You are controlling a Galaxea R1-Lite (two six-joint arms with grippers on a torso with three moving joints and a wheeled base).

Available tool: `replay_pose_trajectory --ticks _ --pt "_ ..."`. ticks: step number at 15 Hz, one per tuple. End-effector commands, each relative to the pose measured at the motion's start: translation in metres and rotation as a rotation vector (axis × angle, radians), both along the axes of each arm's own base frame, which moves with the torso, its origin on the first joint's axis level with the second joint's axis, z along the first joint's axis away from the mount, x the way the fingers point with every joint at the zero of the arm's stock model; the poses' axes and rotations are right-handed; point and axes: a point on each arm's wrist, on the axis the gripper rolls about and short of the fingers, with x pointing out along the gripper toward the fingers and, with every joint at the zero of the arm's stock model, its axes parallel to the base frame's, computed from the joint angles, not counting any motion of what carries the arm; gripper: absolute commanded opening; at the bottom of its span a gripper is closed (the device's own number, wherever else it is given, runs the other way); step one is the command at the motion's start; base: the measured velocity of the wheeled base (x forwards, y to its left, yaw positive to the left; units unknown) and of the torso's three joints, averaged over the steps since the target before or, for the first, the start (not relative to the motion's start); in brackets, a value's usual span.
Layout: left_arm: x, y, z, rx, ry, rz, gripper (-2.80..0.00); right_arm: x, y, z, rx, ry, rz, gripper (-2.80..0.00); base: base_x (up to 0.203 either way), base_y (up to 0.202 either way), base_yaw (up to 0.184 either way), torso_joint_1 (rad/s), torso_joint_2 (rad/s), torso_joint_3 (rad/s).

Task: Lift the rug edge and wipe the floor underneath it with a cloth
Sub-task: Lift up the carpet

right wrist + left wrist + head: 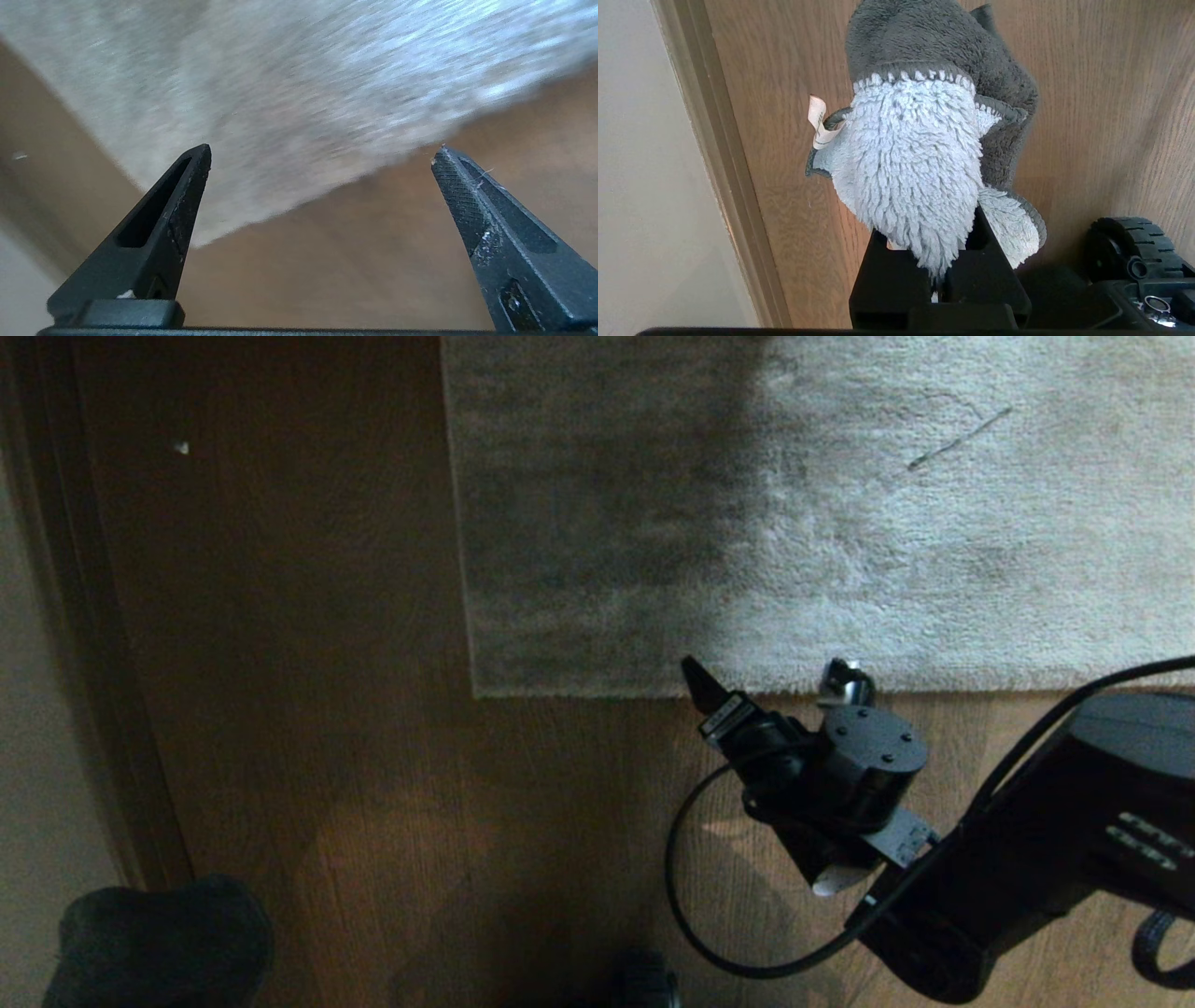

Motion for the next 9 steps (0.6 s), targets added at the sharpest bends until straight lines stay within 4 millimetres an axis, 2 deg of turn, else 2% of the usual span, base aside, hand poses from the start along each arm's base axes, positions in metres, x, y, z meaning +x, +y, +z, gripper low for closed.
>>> replay_pose_trajectory --ticks 1,6,9 --pt "0.000 0.000 0.000 0.000 -0.002 0.000 -2.80 -0.003 0.018 0.001 0.073 -0.032 0.045 0.00 0.000 0.000 0.000 0.000 0.00 0.000" --pt "0.000 0.000 0.000 0.000 0.000 0.000 -2.80 -0.002 0.042 -0.003 0.136 -0.033 0.096 0.00 0.000 0.000 0.000 0.000 0.00 0.000" --pt "0.000 0.000 0.000 0.000 0.000 0.000 -2.80 0.004 0.050 -0.017 0.122 -0.014 0.103 0.00 0.000 0.000 0.000 0.000 0.00 0.000"
